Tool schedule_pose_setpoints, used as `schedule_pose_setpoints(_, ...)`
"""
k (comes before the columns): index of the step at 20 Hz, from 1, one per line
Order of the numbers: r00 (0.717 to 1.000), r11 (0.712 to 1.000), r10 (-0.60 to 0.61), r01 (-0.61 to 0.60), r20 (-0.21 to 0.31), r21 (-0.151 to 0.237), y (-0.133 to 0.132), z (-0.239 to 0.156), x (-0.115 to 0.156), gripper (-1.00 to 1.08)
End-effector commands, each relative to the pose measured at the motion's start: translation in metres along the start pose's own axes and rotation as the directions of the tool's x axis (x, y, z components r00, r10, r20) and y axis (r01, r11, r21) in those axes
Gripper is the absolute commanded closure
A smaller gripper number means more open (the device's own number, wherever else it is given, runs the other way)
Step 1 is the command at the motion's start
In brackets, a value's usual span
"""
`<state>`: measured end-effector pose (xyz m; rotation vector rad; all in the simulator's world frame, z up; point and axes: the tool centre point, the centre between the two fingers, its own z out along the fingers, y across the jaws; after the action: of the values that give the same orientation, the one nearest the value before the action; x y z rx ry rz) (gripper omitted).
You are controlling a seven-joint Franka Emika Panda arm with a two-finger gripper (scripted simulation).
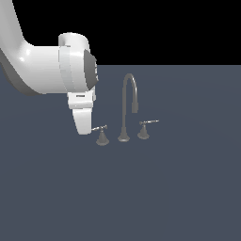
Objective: Turn on the faucet by rotating a designated handle.
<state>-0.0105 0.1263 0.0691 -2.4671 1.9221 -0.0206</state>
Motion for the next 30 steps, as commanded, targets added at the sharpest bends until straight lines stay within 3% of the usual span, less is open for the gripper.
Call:
schedule_pose_setpoints(1, 1.000, 1.000, -0.004, 0.004, 0.001, -0.007, 0.008, 0.002, -0.001, 1.08)
schedule_pose_setpoints(14, 1.000, 1.000, 0.001, -0.001, 0.002, -0.019, 0.052, 0.003, 0.013, 1.08)
schedule_pose_setpoints(15, 1.000, 1.000, -0.029, 0.029, 0.010, -0.009, 0.043, 0.001, -0.006, 1.08)
schedule_pose_setpoints(25, 1.000, 1.000, 0.002, -0.002, 0.002, -0.019, 0.070, 0.003, 0.054, 1.08)
schedule_pose_setpoints(26, 1.000, 1.000, 0.002, -0.002, 0.002, -0.019, 0.070, 0.003, 0.054, 1.08)
schedule_pose_setpoints(27, 0.998, 0.999, -0.053, 0.053, 0.020, -0.013, 0.063, 0.000, 0.018, 1.08)
schedule_pose_setpoints(30, 0.999, 0.999, -0.039, 0.039, 0.016, -0.014, 0.060, 0.001, 0.037, 1.08)
